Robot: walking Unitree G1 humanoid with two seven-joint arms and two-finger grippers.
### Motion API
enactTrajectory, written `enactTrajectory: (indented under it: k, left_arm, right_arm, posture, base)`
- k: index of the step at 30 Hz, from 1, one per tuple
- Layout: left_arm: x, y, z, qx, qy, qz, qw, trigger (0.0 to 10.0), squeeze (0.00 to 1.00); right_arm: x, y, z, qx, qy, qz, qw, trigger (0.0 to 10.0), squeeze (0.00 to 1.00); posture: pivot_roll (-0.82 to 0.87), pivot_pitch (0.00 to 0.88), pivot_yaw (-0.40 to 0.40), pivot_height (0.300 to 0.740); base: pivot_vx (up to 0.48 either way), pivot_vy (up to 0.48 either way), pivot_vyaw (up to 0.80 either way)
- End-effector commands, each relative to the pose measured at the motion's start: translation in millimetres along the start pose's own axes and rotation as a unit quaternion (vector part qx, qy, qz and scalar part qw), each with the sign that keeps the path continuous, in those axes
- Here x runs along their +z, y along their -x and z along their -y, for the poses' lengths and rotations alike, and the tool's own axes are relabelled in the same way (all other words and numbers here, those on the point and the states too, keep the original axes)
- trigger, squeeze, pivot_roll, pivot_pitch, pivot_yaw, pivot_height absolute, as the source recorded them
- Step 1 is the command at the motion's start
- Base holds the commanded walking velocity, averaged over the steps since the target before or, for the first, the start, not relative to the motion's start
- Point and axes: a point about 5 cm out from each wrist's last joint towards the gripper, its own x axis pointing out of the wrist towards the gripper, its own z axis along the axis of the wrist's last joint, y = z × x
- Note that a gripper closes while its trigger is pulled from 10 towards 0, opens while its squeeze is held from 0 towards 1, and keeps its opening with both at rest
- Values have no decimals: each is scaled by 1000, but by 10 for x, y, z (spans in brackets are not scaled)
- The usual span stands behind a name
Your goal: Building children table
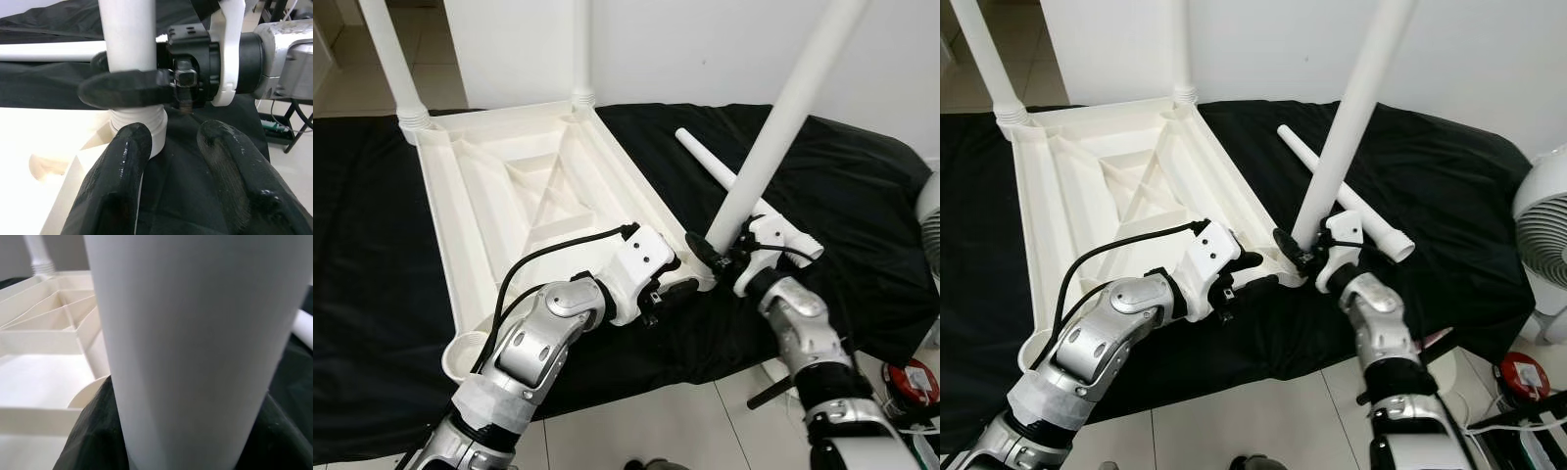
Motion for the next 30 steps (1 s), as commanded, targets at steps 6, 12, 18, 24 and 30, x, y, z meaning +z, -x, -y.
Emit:
enactTrajectory:
  k: [6,12,18,24,30]
  left_arm:
    - [-112,97,-147,97,-17,-17,995,10000,0]
    - [-129,171,-232,106,-24,-17,994,10000,0]
    - [-130,226,-340,126,-34,-13,991,10000,0]
    - [-158,251,-368,131,-31,-6,991,10000,0]
    - [-177,249,-312,120,-32,-9,992,10000,0]
  right_arm:
    - [-168,-63,-277,-102,-30,-29,994,10000,0]
    - [-166,-91,-482,-199,-41,-35,978,10000,0]
    - [-146,-117,-613,-236,-63,-43,969,10000,0]
    - [-70,-127,-615,-228,-56,-24,972,10000,0]
    - [27,-125,-598,-210,-44,-1,977,10000,1000]
  posture:
    - [95,64,-57,740]
    - [92,64,-60,740]
    - [87,64,-70,740]
    - [88,58,-80,740]
    - [91,56,-78,740]
  base:
    - [0,0,0]
    - [0,0,0]
    - [0,0,0]
    - [0,0,0]
    - [0,0,0]
